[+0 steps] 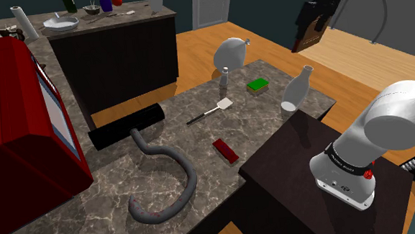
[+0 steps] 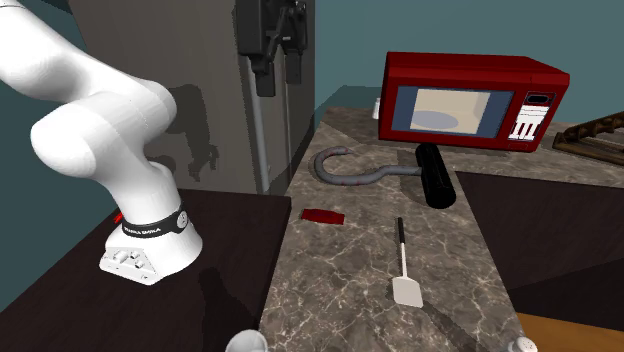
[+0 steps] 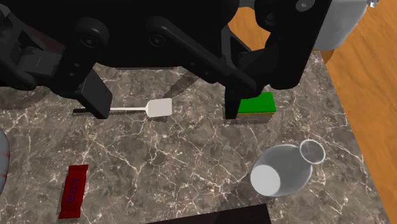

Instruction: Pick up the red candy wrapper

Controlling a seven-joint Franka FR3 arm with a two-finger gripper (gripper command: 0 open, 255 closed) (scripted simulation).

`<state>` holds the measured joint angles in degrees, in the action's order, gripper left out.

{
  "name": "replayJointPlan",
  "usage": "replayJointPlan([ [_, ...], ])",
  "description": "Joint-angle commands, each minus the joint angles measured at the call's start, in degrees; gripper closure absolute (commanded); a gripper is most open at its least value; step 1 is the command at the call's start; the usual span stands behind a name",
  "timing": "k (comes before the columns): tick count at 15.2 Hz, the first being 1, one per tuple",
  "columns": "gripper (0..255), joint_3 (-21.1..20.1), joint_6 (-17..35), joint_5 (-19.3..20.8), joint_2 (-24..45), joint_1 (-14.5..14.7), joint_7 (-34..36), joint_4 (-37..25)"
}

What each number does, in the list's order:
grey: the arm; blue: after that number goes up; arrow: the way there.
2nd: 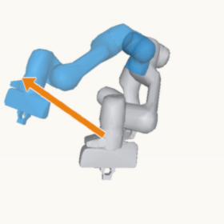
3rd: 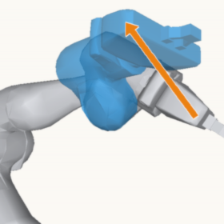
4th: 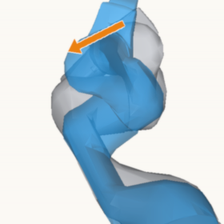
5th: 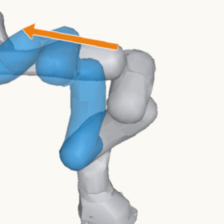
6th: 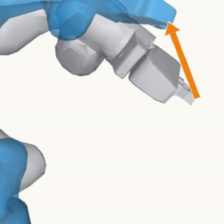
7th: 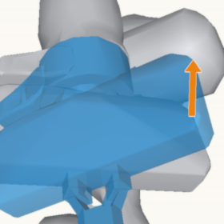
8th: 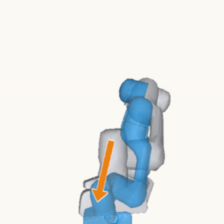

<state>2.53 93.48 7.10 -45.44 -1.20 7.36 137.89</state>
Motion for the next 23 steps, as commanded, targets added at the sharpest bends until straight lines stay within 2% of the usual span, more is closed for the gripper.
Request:
replayJointPlan([
  [1, 0, 0.0, 0.0, 0.0, 0.0, 0.0, 0.0, 0.0],
  [7, 0, -3.3, 9.31, -2.76, 0.34, 2.12, 4.35, 9.55],
  [13, 0, -7.06, 19.94, -5.77, 3.93, 4.75, 8.74, 17.0],
  [18, 0, -10.54, 30.02, -8.21, 10.01, 7.11, 12.52, 21.25],
  [23, 0, -14.38, 41.03, -10.02, 19.09, 9.11, 16.59, 23.36],
])
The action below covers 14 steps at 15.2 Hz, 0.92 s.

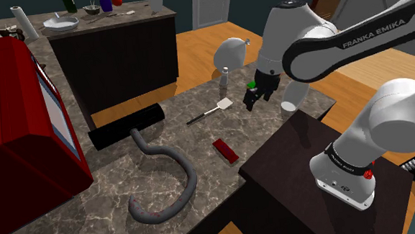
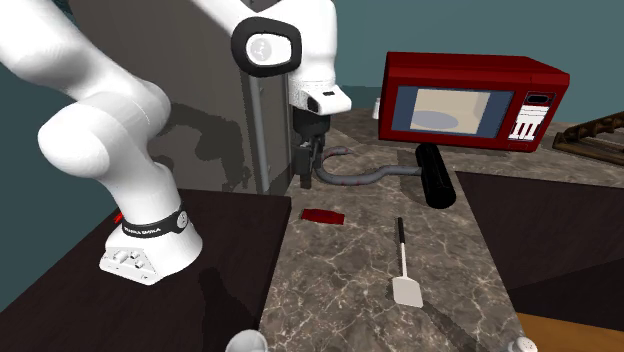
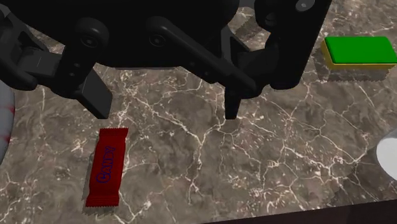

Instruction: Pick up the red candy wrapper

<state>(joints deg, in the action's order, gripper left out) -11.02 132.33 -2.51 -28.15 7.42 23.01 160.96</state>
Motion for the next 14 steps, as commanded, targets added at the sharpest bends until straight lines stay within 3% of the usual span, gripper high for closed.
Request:
replayJointPlan([
  [1, 0, -1.65, 4.45, -0.6, 3.95, 0.78, 1.84, 0.43],
  [5, 0, -5.07, 13.42, -0.1, 13.45, 1.33, 6.05, 0.04],
  [8, 0, -7.62, 19.78, 2.61, 21.33, 0.99, 10.59, -1.25],
  [11, 0, -9.25, 25.37, 8.93, 29.66, 0.58, 17.49, -3.43],
  [14, 0, -7.6, 29.72, 18.14, 38.06, 2.7, 26.38, -6.61],
])
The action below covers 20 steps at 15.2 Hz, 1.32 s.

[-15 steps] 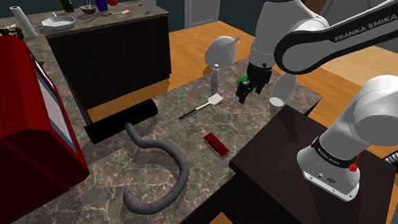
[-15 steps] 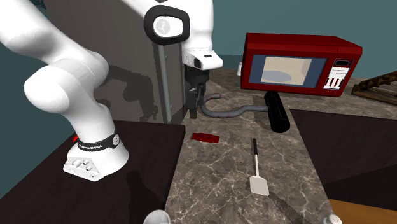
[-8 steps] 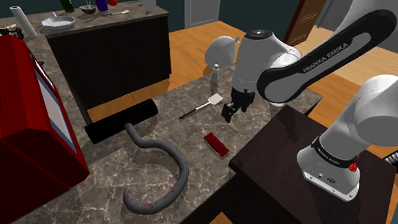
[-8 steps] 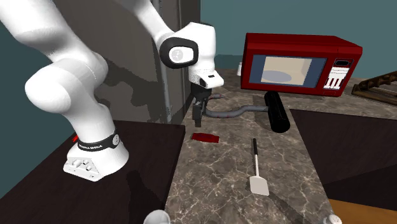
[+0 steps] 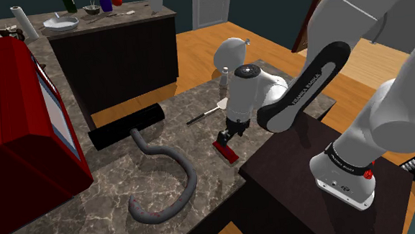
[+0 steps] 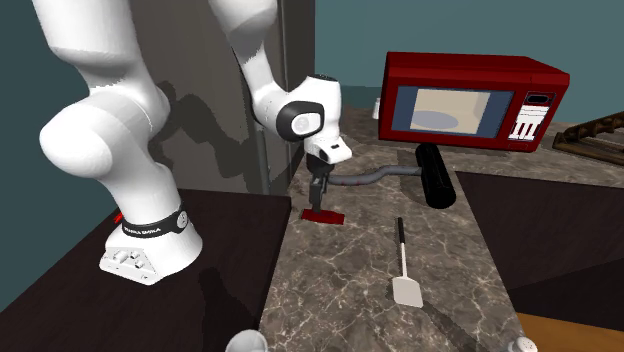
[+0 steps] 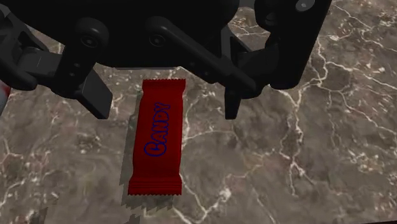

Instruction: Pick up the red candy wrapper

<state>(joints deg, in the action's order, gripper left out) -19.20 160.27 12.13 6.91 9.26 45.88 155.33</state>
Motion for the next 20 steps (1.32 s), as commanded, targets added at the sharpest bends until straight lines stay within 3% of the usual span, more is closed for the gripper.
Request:
replayJointPlan([
  [1, 0, 1.9, 2.99, 6.34, 5.69, 2.39, 6.31, -2.23],
  [9, 0, 9.7, 8.68, 14.32, 13.87, 8.58, 12.75, -4.75],
  [11, 0, 9.76, 8.7, 14.21, 13.87, 8.66, 12.68, -4.74],
  [12, 255, 9.85, 8.79, 14.3, 13.88, 8.74, 12.75, -4.66],
  [20, 255, 9.84, 8.78, 14.29, 13.85, 8.72, 12.75, -4.64],
])
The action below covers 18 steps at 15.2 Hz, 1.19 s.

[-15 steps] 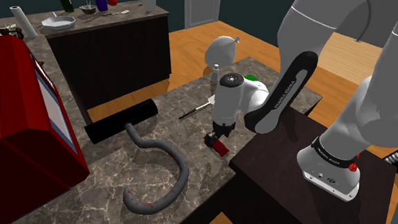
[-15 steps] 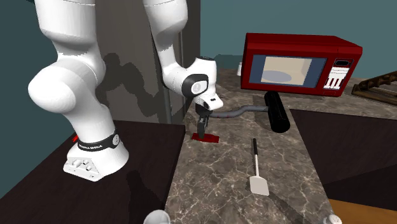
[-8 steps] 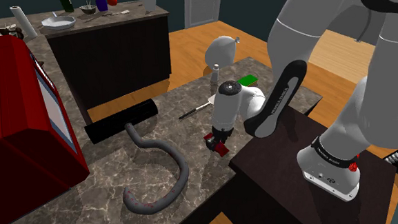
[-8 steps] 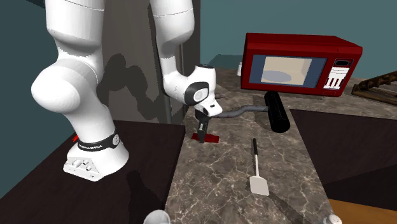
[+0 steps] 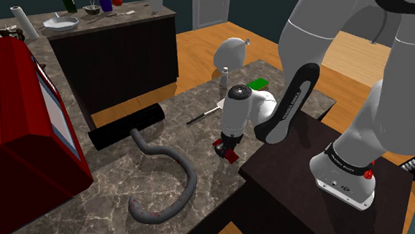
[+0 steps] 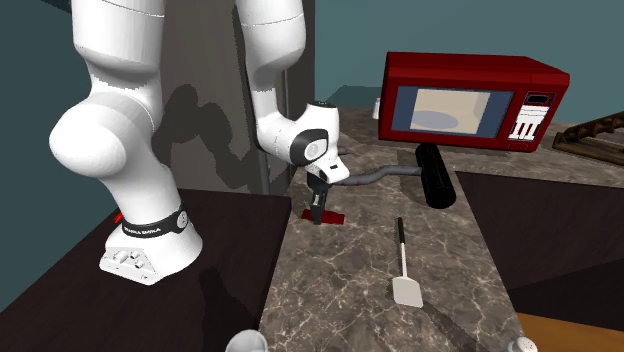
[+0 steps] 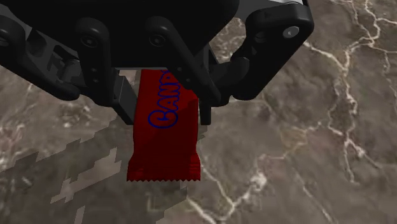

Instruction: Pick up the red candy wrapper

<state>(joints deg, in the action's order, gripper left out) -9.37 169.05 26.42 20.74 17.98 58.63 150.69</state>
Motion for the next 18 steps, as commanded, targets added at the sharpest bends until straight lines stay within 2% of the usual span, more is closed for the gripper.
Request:
replayJointPlan([
  [1, 255, -0.08, -0.08, -0.07, 0.03, -0.07, -0.07, -0.1],
  [11, 255, -9.68, -7.45, -10.84, -10.34, -7.32, -8.51, 2.79],
  [16, 255, -12.84, -11.46, -17.54, -15.65, -9.02, -13.45, 3.55],
  [18, 255, -12.82, -11.58, -17.75, -15.81, -8.95, -13.61, 3.57],
])
